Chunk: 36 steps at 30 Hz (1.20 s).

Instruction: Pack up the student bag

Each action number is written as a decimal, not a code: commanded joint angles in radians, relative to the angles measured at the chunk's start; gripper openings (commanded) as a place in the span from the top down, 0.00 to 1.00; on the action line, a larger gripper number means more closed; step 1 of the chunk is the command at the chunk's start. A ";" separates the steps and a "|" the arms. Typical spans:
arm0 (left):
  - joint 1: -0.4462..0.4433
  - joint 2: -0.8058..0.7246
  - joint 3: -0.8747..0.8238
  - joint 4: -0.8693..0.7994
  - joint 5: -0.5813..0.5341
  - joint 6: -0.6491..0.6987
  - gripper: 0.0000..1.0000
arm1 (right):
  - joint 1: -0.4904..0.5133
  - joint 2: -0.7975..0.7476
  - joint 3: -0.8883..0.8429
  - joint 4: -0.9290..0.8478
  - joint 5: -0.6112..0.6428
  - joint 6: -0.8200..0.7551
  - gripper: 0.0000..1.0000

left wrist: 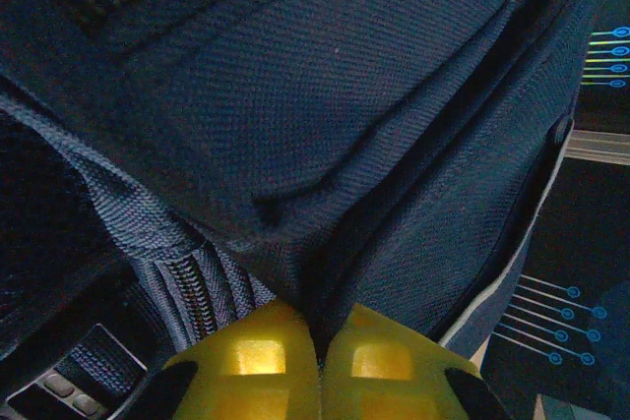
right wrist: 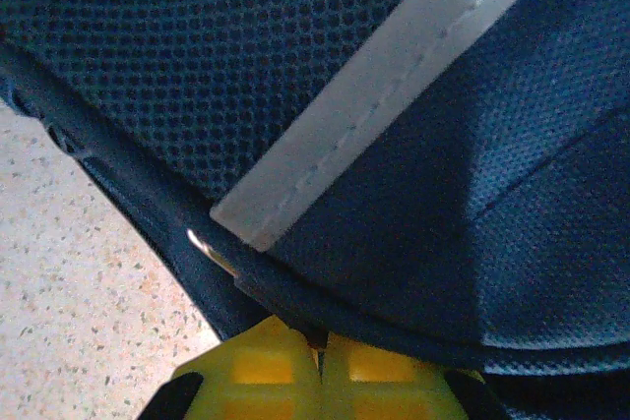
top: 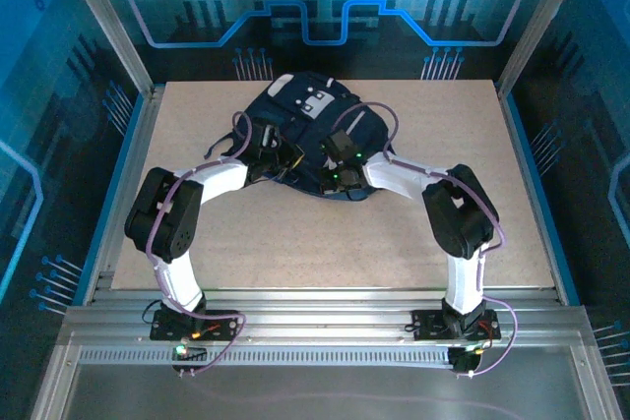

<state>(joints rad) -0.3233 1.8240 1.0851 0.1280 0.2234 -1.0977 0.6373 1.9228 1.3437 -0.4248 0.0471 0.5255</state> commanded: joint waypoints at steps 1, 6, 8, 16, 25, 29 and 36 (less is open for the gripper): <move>0.034 -0.052 -0.005 0.015 0.048 0.022 1.00 | -0.043 -0.067 -0.042 0.043 -0.051 -0.042 1.00; 0.057 -0.053 0.007 -0.008 0.056 0.050 1.00 | -0.102 -0.111 -0.110 0.031 -0.117 -0.134 1.00; 0.060 -0.051 0.013 -0.014 0.059 0.057 1.00 | -0.126 -0.124 -0.126 0.024 -0.131 -0.168 1.00; 0.069 -0.046 0.025 -0.026 0.075 0.074 1.00 | -0.207 -0.193 -0.158 -0.038 -0.137 -0.279 1.00; 0.077 -0.063 0.027 -0.048 0.097 0.085 1.00 | -0.263 -0.229 -0.152 -0.070 -0.219 -0.332 1.00; 0.075 -0.085 0.015 -0.049 0.097 0.080 1.00 | -0.208 -0.235 -0.147 -0.023 -0.266 -0.314 0.79; 0.069 -0.110 0.009 -0.053 0.099 0.072 1.00 | -0.113 -0.181 -0.113 0.080 -0.282 -0.258 0.43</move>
<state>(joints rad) -0.2638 1.7828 1.0855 0.0494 0.3115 -1.0214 0.5034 1.7180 1.1976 -0.3973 -0.2043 0.2485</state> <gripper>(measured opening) 0.057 0.561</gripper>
